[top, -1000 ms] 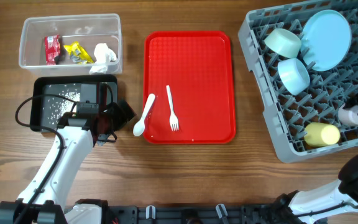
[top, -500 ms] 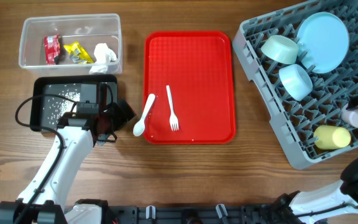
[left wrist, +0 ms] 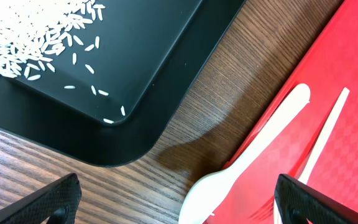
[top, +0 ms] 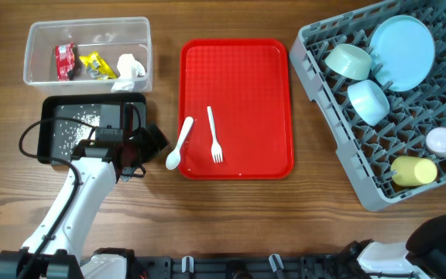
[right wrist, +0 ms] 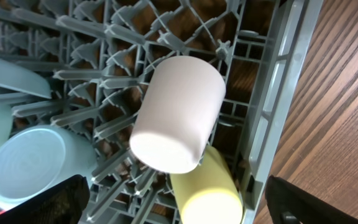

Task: Sort waste into correct bins and load items into the dishwasher rack
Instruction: 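Move the right gripper back to the white fork on the red tray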

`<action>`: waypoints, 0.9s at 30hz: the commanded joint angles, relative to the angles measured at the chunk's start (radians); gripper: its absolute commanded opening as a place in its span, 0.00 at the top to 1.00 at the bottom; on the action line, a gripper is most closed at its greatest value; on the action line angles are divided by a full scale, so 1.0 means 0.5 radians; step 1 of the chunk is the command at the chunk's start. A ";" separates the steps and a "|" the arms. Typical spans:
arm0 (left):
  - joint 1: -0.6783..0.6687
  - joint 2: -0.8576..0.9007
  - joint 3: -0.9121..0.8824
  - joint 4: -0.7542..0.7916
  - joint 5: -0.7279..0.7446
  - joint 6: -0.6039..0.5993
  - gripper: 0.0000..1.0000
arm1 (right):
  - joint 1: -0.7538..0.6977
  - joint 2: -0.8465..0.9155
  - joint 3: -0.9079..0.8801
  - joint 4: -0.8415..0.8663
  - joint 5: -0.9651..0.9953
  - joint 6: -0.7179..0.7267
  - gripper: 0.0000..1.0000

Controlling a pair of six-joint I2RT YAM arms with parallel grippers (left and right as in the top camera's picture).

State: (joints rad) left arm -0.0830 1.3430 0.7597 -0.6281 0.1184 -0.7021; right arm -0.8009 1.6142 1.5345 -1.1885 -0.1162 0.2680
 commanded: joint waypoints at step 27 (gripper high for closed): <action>0.000 0.003 -0.008 0.000 0.008 -0.026 0.00 | 2.358 0.047 -0.011 0.454 -0.226 0.062 0.17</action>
State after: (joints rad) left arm -0.0830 1.3430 0.7597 -0.6281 0.1184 -0.7021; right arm 0.2497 1.5436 1.5341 -1.0187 -0.2302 0.2085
